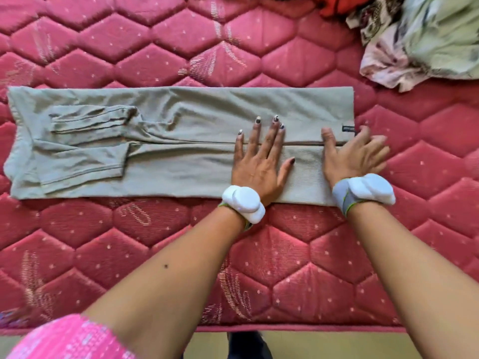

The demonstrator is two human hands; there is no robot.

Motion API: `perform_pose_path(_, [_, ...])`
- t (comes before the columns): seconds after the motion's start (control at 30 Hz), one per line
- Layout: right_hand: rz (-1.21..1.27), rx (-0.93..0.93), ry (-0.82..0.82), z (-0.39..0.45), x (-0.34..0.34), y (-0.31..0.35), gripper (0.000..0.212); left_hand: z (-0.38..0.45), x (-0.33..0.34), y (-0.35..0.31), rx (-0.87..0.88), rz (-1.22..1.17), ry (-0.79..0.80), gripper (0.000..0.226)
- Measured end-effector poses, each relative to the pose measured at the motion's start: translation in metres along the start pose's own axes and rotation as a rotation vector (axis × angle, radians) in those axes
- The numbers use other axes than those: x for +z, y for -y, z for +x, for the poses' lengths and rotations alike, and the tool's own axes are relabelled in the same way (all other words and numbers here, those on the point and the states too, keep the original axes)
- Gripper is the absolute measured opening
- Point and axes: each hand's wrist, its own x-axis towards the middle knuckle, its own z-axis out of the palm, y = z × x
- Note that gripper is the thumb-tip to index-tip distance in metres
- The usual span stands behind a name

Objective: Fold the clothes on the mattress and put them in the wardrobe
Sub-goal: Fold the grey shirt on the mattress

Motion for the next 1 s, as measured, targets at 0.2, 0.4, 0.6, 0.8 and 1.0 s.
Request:
perform_pose_path(0.2, [0.106,-0.157,0.115,0.002,-0.014,-0.002,0.058,-0.003,0.003,0.001,0.042,0.030,-0.007,0.067])
perform_pose_path(0.4, [0.382,-0.239,0.296,-0.006,-0.046,0.049,0.036,0.011,-0.015,0.007,-0.033,-0.468,0.066,0.059])
perform_pose_path(0.6, [0.592,-0.572,0.824,-0.092,-0.052,0.182,0.024,-0.005,-0.090,0.123,-0.722,-2.240,0.069,0.074])
perform_pose_path(0.8, [0.740,-0.382,0.830,-0.113,-0.022,0.215,0.021,-0.045,-0.112,0.228,-0.798,-1.983,0.205,0.090])
perform_pose_path(1.0, [0.467,-0.346,0.607,-0.119,0.013,0.175,0.026,-0.043,-0.109,0.238,-0.671,-1.705,-0.017,0.029])
